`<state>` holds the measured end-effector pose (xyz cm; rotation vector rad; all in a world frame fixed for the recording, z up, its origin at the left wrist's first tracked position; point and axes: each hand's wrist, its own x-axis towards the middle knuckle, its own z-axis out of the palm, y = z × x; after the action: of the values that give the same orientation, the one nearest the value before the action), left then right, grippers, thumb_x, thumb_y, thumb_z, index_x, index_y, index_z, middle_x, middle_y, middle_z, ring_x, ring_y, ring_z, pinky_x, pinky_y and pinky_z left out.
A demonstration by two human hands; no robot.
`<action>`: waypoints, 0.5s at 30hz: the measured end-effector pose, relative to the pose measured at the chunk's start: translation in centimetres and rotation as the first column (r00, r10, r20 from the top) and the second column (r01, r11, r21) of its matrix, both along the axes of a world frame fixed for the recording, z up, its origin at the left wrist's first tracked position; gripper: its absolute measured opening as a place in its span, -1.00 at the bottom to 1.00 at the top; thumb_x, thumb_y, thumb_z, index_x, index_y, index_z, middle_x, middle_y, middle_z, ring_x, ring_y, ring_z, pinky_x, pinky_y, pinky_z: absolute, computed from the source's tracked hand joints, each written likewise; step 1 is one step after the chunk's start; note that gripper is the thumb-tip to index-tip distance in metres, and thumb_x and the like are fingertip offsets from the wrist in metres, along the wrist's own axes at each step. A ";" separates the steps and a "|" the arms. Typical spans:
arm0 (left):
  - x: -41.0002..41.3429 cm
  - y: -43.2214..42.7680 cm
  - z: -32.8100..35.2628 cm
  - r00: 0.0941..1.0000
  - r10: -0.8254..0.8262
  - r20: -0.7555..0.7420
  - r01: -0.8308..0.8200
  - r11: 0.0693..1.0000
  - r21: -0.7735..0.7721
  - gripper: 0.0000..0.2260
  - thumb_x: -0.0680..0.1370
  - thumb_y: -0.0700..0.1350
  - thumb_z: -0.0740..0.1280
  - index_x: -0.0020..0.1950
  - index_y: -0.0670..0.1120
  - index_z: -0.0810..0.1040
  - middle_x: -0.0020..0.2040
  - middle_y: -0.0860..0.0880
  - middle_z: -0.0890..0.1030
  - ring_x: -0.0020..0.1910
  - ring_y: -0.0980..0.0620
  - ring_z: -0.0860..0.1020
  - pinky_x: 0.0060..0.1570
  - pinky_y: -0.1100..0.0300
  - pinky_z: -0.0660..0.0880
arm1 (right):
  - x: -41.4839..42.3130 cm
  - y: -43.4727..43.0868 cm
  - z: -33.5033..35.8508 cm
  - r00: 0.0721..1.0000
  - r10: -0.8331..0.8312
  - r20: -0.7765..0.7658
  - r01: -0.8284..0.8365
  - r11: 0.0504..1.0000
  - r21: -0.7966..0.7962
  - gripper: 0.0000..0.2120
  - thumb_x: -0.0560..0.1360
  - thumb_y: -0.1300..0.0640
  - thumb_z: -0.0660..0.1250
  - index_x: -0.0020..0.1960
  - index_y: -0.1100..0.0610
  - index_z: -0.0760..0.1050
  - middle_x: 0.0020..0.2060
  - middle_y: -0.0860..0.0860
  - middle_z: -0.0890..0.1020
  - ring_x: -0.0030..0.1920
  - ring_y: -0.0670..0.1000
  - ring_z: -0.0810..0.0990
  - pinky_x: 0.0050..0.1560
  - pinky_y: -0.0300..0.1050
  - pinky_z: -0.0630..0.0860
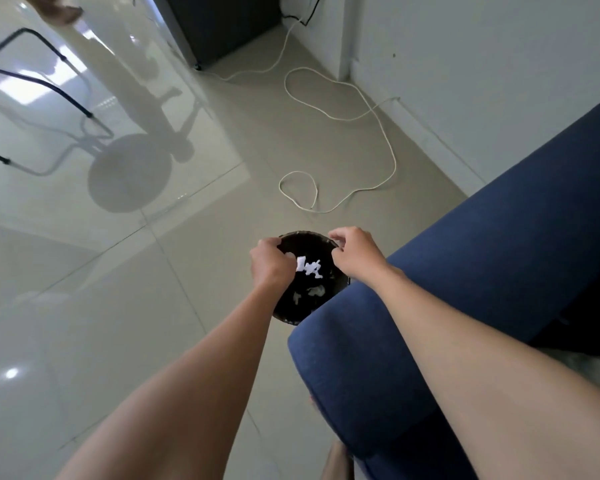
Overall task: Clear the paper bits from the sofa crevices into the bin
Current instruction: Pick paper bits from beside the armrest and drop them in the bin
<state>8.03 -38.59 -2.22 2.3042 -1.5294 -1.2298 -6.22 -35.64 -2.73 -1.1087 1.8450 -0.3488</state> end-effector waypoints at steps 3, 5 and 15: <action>-1.1 1.0 1.0 0.995 -0.093 0.023 0.093 0.995 -0.029 -0.69 0.52 -0.17 0.27 0.24 -0.15 0.57 0.19 -0.16 0.62 0.16 -0.19 0.57 0.15 0.08 0.49 | -1.3 1.0 1.2 1.000 -0.017 -0.021 0.017 1.000 -0.024 -0.58 0.55 0.28 0.16 0.40 0.18 0.39 0.30 0.19 0.52 0.07 0.09 0.59 0.10 -0.08 0.52; -2.5 1.7 1.8 0.982 -0.183 0.052 0.186 0.981 -0.053 -0.74 0.52 -0.10 0.27 0.15 -0.11 0.62 0.10 -0.14 0.65 0.10 -0.19 0.59 0.07 0.05 0.54 | -2.5 1.9 1.8 0.999 -0.048 -0.024 0.046 0.998 -0.049 -0.56 0.56 0.25 0.16 0.43 0.15 0.35 0.28 0.18 0.53 -0.32 -0.05 0.49 -0.15 -0.12 0.47; -15.2 9.3 7.0 0.758 -0.636 0.142 0.648 0.759 -0.061 -0.55 0.55 0.02 0.24 0.44 -0.02 0.38 0.34 -0.05 0.51 0.23 -0.10 0.54 0.14 0.01 0.52 | -14.3 12.7 8.2 0.957 -0.257 -0.138 0.247 0.965 -0.084 -0.56 0.59 0.11 0.19 0.46 0.14 0.31 0.47 0.05 0.34 0.44 0.12 0.34 0.43 0.07 0.32</action>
<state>-7.14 -29.30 4.83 1.8410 -2.4991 -1.0869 -20.53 -22.96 5.43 -0.9654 2.1274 -0.4893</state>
